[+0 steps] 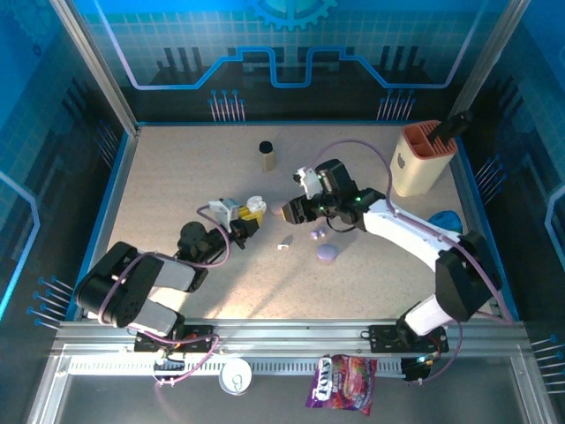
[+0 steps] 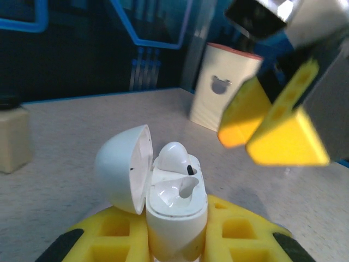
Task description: Insert the wireless bluetooth earbuds into the charging case
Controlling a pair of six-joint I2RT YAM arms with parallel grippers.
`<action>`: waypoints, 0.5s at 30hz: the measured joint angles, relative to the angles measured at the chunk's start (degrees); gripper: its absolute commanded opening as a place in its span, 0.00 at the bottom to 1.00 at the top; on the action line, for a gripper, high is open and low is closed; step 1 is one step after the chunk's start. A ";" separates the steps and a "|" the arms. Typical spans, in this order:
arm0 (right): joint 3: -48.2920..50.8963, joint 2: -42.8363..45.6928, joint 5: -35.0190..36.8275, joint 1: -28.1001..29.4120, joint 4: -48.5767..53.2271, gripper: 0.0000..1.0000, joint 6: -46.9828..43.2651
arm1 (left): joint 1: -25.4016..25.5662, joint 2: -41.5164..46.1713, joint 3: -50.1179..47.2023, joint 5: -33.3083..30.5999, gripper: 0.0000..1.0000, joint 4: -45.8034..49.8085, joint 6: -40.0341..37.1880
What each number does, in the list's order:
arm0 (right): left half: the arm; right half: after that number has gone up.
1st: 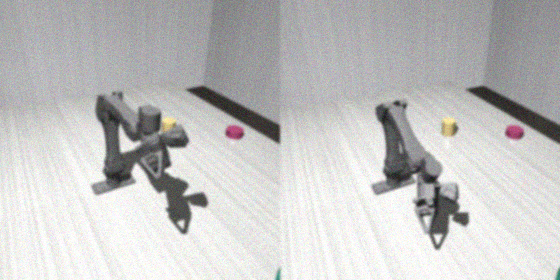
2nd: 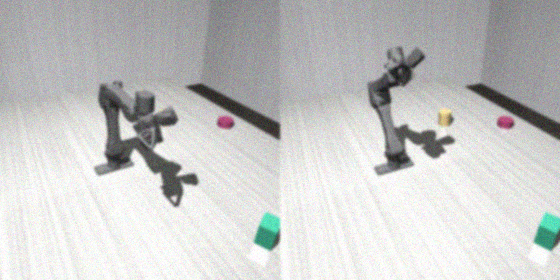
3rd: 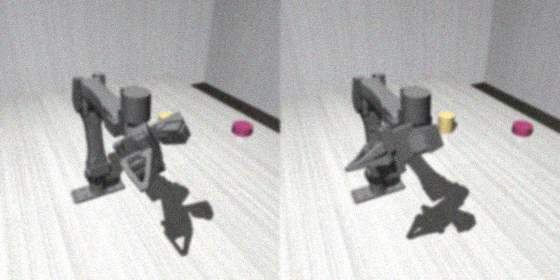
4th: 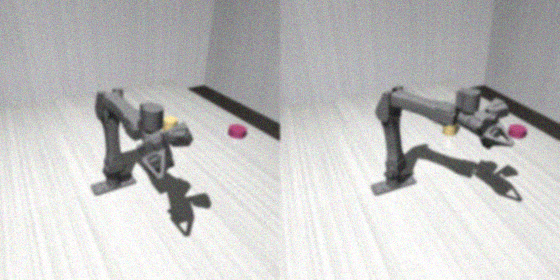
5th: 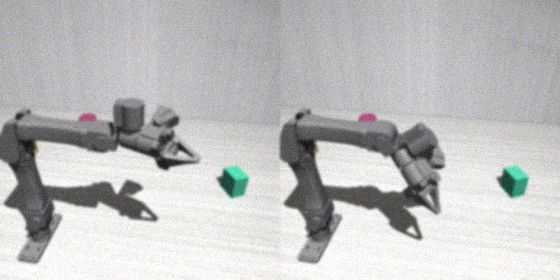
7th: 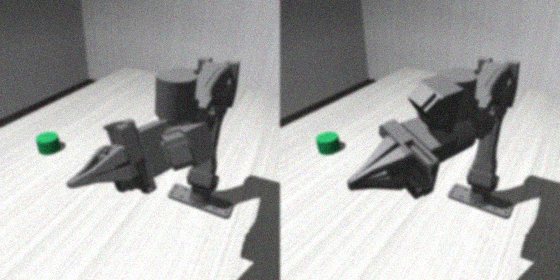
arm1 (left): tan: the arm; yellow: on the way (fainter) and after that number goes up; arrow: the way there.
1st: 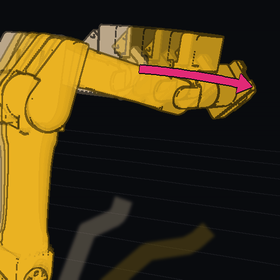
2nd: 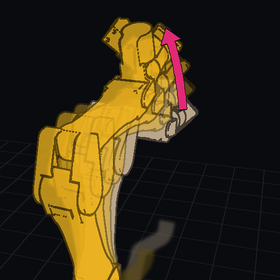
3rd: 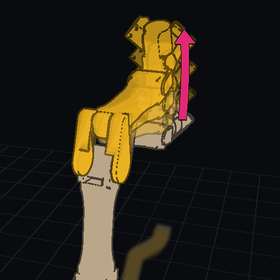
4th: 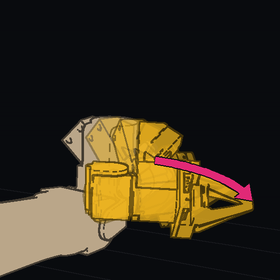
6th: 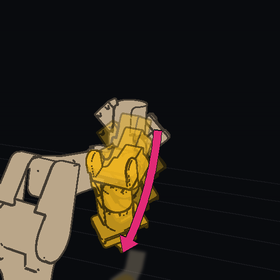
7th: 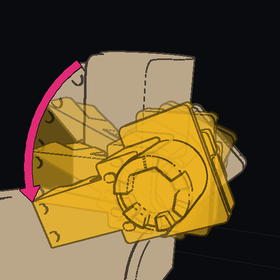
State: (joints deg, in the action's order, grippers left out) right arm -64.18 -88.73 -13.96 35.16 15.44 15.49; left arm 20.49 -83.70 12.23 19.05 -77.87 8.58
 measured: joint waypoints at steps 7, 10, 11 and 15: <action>-15.34 -16.76 -0.17 1.09 18.32 0.54 -5.84 | -3.32 8.41 -2.12 -5.38 0.13 2.89 0.20; -20.46 -22.64 0.90 3.28 25.38 0.51 -8.76 | -4.39 11.78 -2.80 -7.32 0.13 5.22 0.15; -22.01 -24.33 1.55 4.09 27.39 0.50 -9.53 | -4.68 12.81 -3.08 -7.78 0.13 6.10 0.15; -28.06 -30.45 4.98 7.15 34.56 0.48 -12.35 | -5.68 17.27 -3.85 -9.81 0.13 10.88 0.04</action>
State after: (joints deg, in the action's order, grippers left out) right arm -92.25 -119.17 -8.97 42.30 50.00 3.14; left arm 14.81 -66.43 8.38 9.23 -66.98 8.62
